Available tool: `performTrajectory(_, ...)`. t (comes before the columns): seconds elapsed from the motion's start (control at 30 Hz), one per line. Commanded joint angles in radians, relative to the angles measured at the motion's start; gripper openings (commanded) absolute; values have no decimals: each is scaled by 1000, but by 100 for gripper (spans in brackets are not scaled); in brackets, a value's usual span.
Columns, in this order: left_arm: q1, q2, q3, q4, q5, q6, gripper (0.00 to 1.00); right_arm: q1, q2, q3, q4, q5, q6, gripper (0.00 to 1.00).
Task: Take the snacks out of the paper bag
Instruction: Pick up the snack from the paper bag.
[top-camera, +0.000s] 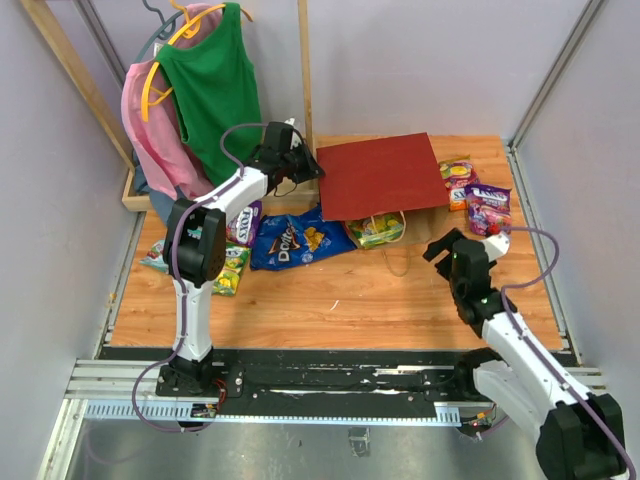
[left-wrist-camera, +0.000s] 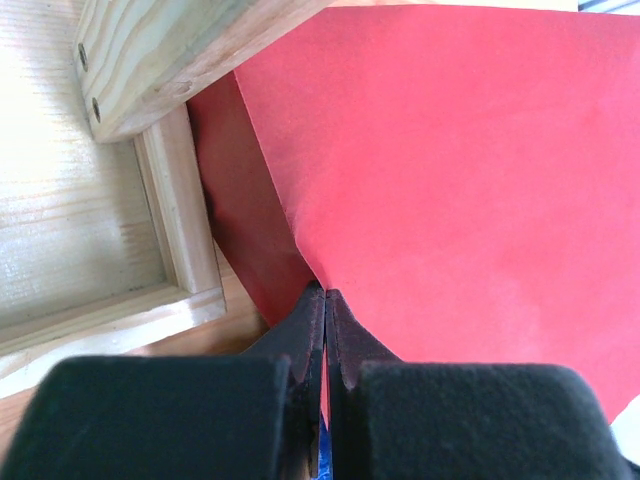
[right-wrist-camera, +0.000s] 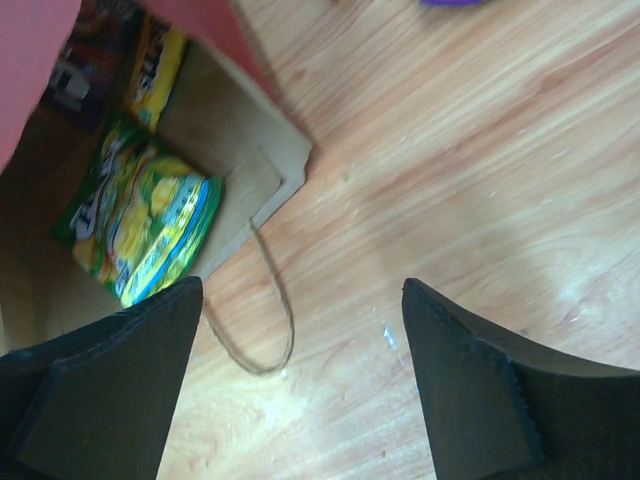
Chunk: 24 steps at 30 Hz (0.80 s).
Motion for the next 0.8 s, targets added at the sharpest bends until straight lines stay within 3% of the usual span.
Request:
performTrajectory(0.0,19,8,31,0,-3,19,1,92,-22,-95,203,17,12,80)
performTrajectory(0.2,19,4,27,-9,-5,24,1,147,256,-32,299,-32,95,72)
performTrajectory(0.43,18,5,16,14,25,9,0,154,472,61,408,-100,151,66)
performTrajectory(0.77,19,7,13,23,37,7,0,158,638,145,559,-113,176,60)
